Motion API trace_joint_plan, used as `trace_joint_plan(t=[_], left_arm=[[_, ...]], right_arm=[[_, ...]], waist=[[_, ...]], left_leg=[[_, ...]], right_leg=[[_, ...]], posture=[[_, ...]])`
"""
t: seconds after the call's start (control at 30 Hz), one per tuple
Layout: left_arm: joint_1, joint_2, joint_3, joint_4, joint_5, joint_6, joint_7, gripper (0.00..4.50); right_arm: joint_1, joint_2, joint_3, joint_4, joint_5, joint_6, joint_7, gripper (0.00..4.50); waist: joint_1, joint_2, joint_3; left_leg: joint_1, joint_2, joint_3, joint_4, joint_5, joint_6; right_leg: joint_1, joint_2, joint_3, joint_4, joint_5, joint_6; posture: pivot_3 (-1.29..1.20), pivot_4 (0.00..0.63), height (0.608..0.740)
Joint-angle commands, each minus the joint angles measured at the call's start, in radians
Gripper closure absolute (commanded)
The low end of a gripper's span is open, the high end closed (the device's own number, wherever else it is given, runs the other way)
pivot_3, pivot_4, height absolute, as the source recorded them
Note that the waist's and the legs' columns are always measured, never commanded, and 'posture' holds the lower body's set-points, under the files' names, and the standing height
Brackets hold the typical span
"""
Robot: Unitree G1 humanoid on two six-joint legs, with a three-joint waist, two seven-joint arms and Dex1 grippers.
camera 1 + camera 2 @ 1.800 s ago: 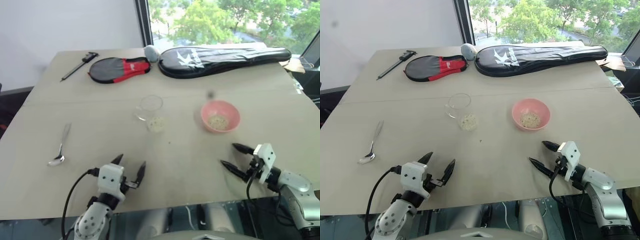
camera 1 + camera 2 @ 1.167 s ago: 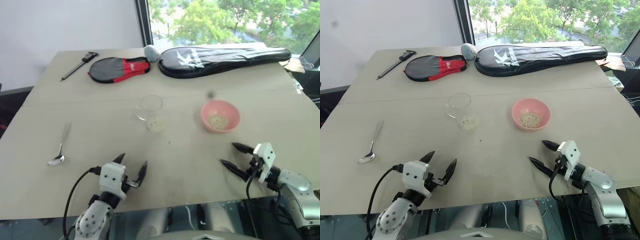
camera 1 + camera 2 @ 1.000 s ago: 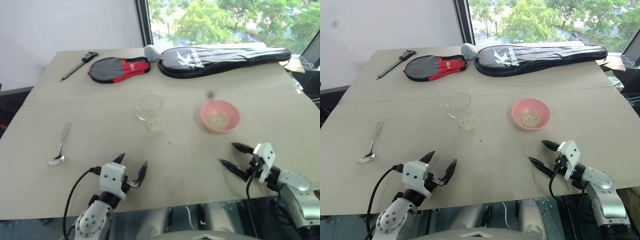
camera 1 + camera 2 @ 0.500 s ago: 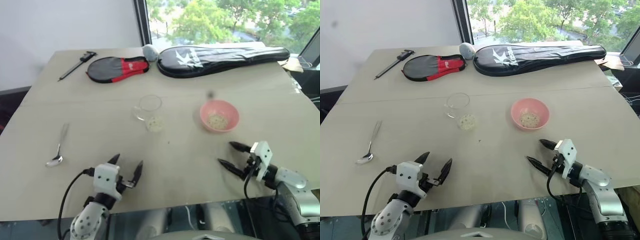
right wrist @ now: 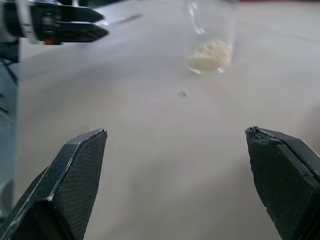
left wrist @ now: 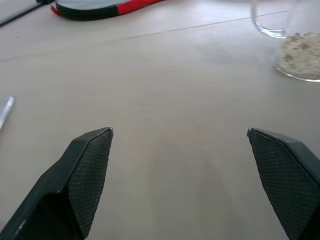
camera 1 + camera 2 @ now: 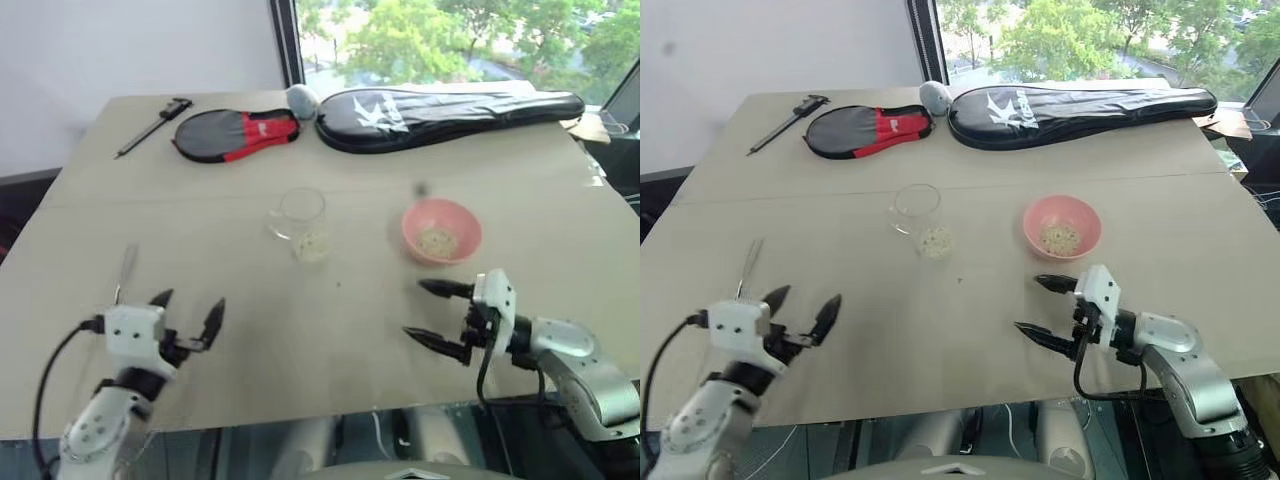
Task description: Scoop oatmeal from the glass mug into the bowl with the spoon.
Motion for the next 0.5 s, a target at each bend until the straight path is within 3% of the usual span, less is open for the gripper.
trace_joint_plan(t=[0.03, 0.5], left_arm=[[-0.022, 0.059, 0.086, -0.039, -0.061, 0.096, 0.0, 0.04], [-0.08, 0.247, 0.236, 0.078, -0.132, 0.331, -0.094, 0.04]], right_arm=[[-0.039, 0.002, 0.007, -0.081, 0.046, 0.05, -0.017, 0.03], [-0.101, -0.006, 0.007, -0.161, 0.112, 0.152, -0.047, 0.03]], waist=[[0.0, 0.0, 0.0], [-0.001, -0.002, 0.003]], left_leg=[[0.0, 0.0, 0.0, 0.0, 0.0, 0.0], [0.0, -0.001, 0.0, 0.0, 0.0, -0.001]], right_leg=[[0.0, 0.0, -0.001, 0.0, 0.0, 0.0], [-0.001, 0.0, -0.003, 0.0, 0.0, 0.0]], posture=[[0.0, 0.15, 0.74], [0.0, 0.15, 0.74]])
